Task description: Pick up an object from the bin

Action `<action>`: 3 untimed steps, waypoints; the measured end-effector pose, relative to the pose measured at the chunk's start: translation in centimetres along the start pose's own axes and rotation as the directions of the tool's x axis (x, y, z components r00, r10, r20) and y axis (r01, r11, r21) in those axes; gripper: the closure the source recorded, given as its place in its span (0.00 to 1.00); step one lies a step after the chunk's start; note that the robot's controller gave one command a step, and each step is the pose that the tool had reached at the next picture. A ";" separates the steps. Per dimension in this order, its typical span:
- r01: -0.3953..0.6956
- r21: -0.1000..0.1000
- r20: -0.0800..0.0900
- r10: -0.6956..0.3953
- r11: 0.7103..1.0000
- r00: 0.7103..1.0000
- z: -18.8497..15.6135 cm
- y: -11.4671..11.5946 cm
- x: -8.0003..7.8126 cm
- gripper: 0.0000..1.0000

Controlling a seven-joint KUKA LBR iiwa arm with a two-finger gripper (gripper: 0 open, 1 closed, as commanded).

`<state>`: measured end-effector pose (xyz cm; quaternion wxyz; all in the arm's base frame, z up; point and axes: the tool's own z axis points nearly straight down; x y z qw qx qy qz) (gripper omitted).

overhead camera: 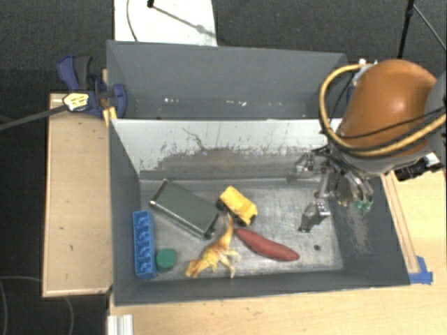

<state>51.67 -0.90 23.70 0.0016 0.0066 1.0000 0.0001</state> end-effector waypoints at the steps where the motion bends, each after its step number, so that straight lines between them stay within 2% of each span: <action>1: -0.005 0.000 0.008 0.005 1.000 1.000 4.6 1.6 -0.8 0.00; 2: 0.010 -0.001 0.005 -0.010 1.000 1.000 11.4 5.8 -1.2 0.00; 3: 0.205 -0.001 0.012 -0.205 0.979 0.979 14.1 7.4 -1.3 0.00</action>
Offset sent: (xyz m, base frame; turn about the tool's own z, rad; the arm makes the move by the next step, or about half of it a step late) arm 0.0138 0.0826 -0.1508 -0.0268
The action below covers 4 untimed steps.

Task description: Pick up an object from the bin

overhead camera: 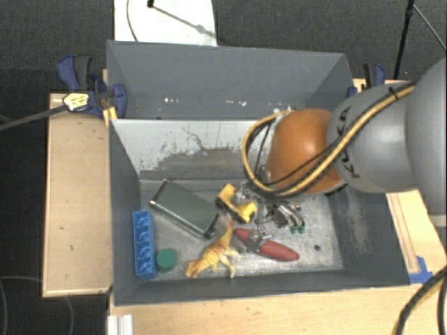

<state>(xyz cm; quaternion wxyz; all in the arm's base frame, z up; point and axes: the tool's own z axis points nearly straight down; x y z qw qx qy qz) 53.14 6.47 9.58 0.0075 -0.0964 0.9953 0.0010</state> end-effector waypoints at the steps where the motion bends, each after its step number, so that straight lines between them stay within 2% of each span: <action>1: 0.159 0.003 0.003 -0.159 0.987 0.987 -0.2 1.3 -0.3 0.00; 2: -0.029 0.001 -0.005 0.029 1.000 1.000 0.8 5.2 1.8 1.00; 3: -0.030 0.001 -0.006 0.030 1.000 1.000 0.8 5.2 1.9 1.00; 4: -0.031 0.002 -0.023 0.031 1.000 0.999 -2.1 6.4 1.6 1.00</action>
Offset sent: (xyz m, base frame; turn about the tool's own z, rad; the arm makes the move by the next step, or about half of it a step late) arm -0.0304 0.0484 -0.0103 0.0276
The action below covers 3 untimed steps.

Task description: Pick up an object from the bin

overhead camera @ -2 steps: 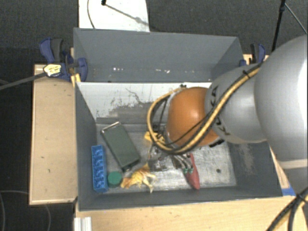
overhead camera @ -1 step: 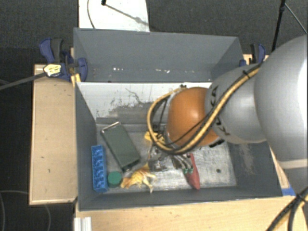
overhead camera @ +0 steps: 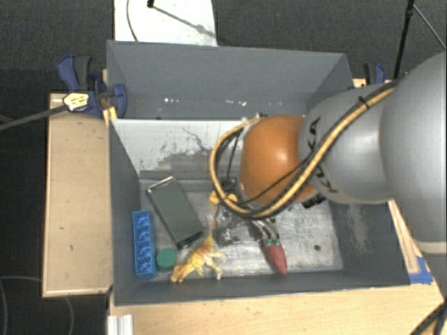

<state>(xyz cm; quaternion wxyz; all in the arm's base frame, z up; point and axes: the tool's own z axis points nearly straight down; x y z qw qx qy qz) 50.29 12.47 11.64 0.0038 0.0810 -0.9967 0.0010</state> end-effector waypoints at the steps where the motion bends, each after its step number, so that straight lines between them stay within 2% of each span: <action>1: -0.004 -0.001 0.009 0.004 1.000 1.000 -2.5 -2.1 1.6 1.00; 2: -0.004 -0.002 0.009 0.004 1.000 1.000 -2.5 -2.1 1.6 0.00; 3: -0.004 -0.002 0.009 0.004 1.000 1.000 -2.5 -2.1 1.6 0.00</action>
Offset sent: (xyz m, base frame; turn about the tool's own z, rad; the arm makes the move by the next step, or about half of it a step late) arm 0.0000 0.0000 0.0000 0.0000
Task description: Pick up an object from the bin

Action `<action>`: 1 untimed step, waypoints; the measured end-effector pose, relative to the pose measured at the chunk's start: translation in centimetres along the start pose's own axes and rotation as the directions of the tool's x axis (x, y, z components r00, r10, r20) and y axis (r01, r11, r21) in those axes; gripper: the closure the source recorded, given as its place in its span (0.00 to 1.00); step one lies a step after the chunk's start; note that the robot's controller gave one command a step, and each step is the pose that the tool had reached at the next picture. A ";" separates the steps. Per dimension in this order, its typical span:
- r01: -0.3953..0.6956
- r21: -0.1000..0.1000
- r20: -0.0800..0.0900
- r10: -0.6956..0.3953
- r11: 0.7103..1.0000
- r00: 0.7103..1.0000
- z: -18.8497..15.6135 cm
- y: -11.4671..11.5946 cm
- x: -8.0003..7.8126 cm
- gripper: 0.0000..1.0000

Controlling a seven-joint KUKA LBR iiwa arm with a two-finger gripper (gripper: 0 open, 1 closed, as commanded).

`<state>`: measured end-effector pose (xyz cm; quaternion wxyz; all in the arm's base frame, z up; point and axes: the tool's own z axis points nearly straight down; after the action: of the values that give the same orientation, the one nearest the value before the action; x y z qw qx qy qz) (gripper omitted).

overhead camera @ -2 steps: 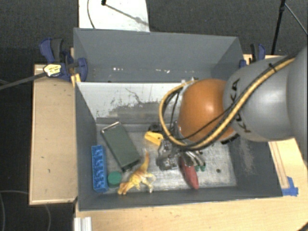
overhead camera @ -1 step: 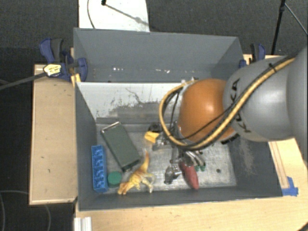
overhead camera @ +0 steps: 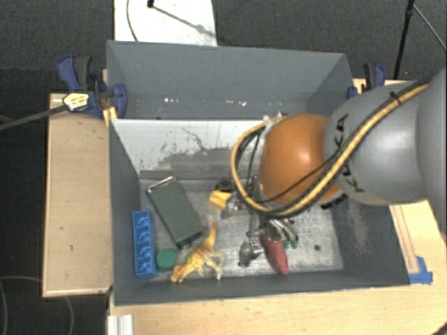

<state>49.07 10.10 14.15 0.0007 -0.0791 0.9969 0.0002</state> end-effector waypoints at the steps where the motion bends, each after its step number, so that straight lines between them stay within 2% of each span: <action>1: 0.017 0.000 0.007 -0.017 1.000 1.000 4.8 2.6 -0.5 0.00</action>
Offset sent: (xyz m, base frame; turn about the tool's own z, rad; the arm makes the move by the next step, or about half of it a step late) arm 0.0474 0.0291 -0.0715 -0.0482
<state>49.20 12.72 9.31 0.0044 -0.0874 0.9962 0.0007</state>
